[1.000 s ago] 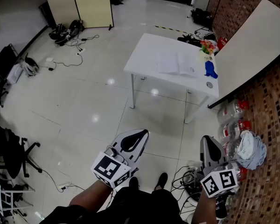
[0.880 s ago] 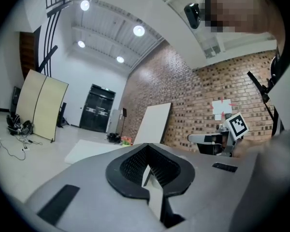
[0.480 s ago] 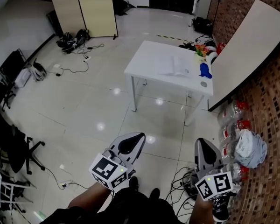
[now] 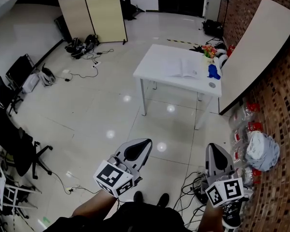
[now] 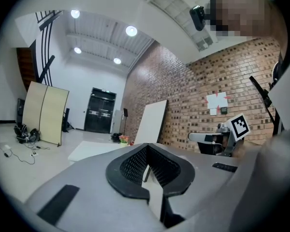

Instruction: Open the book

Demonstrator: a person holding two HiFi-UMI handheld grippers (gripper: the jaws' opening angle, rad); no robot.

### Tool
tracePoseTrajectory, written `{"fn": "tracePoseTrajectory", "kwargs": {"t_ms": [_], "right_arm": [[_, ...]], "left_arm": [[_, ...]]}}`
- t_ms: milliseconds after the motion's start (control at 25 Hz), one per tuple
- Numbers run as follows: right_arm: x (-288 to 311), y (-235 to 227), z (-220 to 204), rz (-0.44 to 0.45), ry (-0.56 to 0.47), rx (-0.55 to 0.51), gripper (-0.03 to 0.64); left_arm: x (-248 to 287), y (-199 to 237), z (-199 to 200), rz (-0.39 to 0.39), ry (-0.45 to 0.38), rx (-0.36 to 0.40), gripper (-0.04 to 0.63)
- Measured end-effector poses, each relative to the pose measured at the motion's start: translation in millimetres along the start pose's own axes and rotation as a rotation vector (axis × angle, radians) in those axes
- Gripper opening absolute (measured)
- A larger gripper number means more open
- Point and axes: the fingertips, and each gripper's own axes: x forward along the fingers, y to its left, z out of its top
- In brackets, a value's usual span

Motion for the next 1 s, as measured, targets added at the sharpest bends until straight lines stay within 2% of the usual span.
{"fn": "tracePoseTrajectory", "kwargs": {"t_ms": [280, 400, 1000], "right_arm": [[-6, 29, 3, -0.018, 0.011, 0.019, 0.0], [-7, 37, 6, -0.026, 0.019, -0.012, 0.0], [-17, 36, 12, -0.058, 0.015, -0.027, 0.0]], "left_arm": [[-26, 13, 9, -0.005, -0.045, -0.02, -0.005], [-32, 16, 10, -0.009, -0.05, -0.027, -0.005], [-34, 8, 13, -0.027, -0.059, -0.023, -0.005]]}}
